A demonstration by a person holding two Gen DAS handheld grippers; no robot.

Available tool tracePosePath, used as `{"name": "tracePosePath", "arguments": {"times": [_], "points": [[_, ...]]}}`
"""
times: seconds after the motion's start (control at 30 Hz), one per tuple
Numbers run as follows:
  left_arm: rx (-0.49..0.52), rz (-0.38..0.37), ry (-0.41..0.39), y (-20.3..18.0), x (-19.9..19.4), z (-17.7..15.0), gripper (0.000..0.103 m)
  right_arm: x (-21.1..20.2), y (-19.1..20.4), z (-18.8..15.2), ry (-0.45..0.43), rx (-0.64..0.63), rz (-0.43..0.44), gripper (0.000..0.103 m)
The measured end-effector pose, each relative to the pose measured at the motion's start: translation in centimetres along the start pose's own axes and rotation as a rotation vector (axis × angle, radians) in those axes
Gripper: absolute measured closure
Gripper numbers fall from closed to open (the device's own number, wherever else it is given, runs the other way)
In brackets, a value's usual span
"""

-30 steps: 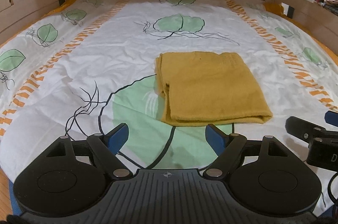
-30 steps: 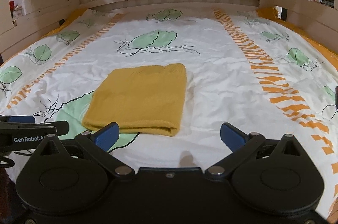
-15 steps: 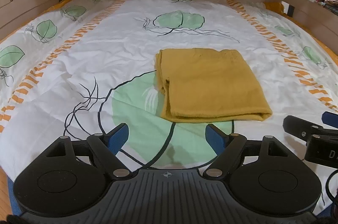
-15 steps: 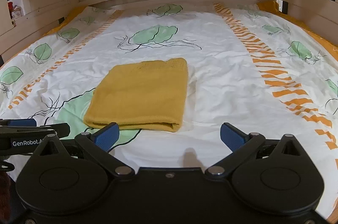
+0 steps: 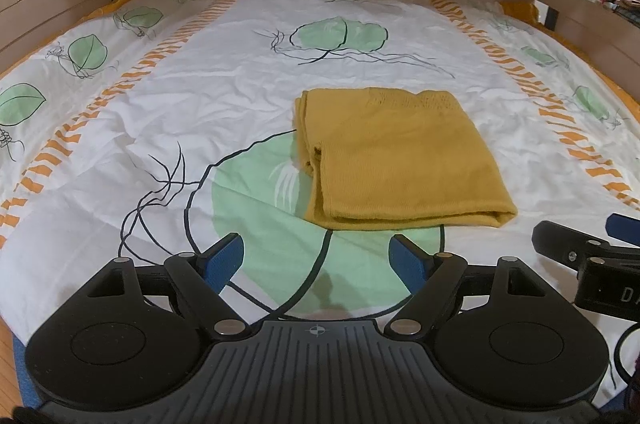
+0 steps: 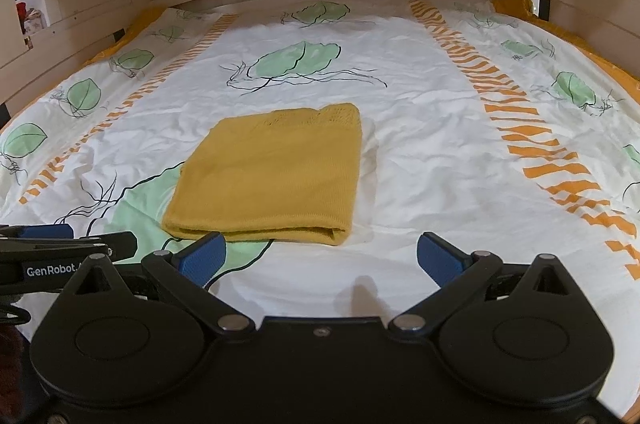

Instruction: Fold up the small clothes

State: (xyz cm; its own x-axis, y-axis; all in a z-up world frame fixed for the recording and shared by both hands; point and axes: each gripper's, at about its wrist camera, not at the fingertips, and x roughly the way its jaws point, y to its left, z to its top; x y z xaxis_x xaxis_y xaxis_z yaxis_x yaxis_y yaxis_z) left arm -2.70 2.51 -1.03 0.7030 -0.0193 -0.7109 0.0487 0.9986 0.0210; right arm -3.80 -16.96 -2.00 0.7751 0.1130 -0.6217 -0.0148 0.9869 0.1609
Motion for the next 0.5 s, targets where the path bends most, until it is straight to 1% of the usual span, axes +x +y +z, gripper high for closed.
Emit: {"name": "tracePosePath", "arguments": {"times": [0.5], "points": [[0.001,-0.002,0.003,0.09,0.17,-0.08,0.024,0.35,-0.07,-0.08,0.013,0.017,0.018,0.001]]}}
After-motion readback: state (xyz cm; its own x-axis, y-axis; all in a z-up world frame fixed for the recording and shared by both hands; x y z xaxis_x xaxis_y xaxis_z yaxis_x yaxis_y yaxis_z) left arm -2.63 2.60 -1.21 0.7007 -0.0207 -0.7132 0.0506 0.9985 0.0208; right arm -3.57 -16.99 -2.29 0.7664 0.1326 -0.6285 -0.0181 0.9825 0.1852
